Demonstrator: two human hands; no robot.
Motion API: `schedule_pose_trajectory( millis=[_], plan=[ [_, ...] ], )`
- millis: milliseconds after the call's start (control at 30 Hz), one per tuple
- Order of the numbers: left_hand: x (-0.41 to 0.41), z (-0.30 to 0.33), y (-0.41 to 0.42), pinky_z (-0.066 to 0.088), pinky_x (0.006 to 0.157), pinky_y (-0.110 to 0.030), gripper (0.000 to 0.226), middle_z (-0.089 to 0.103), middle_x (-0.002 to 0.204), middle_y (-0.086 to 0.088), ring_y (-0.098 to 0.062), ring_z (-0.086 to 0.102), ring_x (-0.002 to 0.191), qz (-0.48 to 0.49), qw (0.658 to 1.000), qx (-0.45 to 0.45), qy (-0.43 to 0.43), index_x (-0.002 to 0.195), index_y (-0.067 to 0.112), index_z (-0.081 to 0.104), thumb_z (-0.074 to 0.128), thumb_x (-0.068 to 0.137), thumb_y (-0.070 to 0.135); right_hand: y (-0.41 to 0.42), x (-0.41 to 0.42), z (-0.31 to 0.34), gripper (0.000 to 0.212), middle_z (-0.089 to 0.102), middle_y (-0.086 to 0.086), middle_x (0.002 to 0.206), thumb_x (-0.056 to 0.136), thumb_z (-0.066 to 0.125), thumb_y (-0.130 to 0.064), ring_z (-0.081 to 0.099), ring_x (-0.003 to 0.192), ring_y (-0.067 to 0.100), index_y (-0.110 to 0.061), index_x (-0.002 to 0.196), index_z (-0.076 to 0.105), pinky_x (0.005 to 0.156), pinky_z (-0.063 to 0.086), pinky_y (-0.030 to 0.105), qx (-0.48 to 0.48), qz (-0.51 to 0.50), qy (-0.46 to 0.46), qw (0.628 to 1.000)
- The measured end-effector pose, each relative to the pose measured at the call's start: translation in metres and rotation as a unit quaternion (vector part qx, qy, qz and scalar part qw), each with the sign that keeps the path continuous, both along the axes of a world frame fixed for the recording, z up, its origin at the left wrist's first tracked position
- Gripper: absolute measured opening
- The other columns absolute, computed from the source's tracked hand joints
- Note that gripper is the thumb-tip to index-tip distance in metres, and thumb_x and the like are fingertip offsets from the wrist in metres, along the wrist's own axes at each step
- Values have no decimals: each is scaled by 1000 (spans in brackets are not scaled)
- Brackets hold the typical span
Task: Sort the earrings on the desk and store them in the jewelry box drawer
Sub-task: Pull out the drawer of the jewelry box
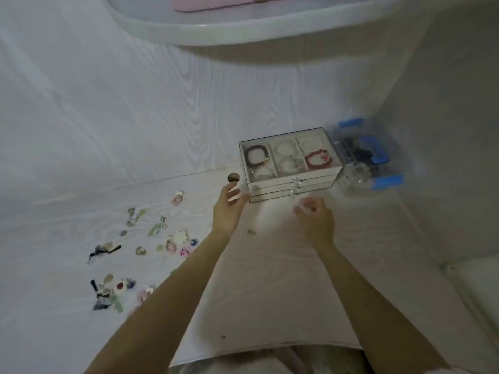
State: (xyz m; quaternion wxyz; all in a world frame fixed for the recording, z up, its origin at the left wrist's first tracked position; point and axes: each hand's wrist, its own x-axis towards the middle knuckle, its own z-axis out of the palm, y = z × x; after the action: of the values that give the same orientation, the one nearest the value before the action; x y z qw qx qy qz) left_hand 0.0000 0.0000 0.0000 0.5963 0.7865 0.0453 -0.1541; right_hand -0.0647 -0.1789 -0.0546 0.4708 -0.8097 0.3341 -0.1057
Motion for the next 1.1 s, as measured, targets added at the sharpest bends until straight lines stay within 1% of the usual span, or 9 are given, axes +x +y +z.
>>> schedule_pose_trajectory(
  millis=[100,233,300,433,533,633,767,967,1100],
  plan=[
    [15,-1,-15,42,89,-26,51,53,127,5,-9,53,107,-14,1000,8,2,135,22,44,60,88,35,-2,21,-5,32,66,7,99,78,69,-34,57,96,31,-11,99,58,85,47,42,-31,-30,31,999],
    [28,-10,-20,39,67,-3,44,61,120,6,-1,56,89,-1,998,62,-28,126,19,54,62,86,36,1,41,-15,28,68,8,98,78,68,-32,54,100,33,-16,100,62,87,38,39,-64,-63,59,994],
    [31,-13,-19,39,61,2,42,64,113,7,2,57,81,5,996,71,-47,122,18,58,64,85,37,2,46,-18,25,68,9,96,80,66,-29,51,101,31,-17,102,63,86,30,36,-78,-68,63,993],
    [34,-17,-19,42,66,-5,41,66,110,7,-4,61,86,5,996,77,-53,120,18,60,65,84,36,1,49,-25,23,69,12,94,82,63,-29,51,98,31,-15,99,63,85,30,36,-104,-68,85,989],
    [35,-19,-19,44,64,-4,41,65,110,6,-7,62,86,6,995,78,-55,120,18,60,66,83,36,3,32,-23,22,68,11,93,79,66,-28,50,101,31,-14,96,63,87,29,37,-97,-80,86,988],
    [33,-22,-19,48,72,-14,43,66,112,4,-12,65,89,15,996,70,-54,120,18,59,66,83,38,9,9,-24,15,68,7,88,77,69,-26,49,100,30,-17,87,63,87,27,36,-92,-83,70,990],
    [27,-24,-21,53,80,-28,43,64,112,2,-13,64,93,20,997,53,-47,123,22,55,63,85,40,14,-13,-29,18,66,10,89,73,73,-28,48,101,31,-15,83,66,85,29,37,-134,-88,76,984],
    [0,-39,-21,45,66,-15,48,62,110,3,-6,58,81,-35,991,126,-24,126,13,51,68,82,19,19,-36,-37,23,59,11,110,71,73,-32,44,108,34,-15,85,68,91,32,42,-178,-96,98,975],
    [-10,-51,-17,43,80,-24,49,59,115,-7,-17,57,96,-101,969,210,-82,124,13,53,70,79,14,20,-47,-36,19,55,13,118,72,73,-30,44,110,36,-16,82,67,94,33,45,-177,-108,79,975]
  ],
)
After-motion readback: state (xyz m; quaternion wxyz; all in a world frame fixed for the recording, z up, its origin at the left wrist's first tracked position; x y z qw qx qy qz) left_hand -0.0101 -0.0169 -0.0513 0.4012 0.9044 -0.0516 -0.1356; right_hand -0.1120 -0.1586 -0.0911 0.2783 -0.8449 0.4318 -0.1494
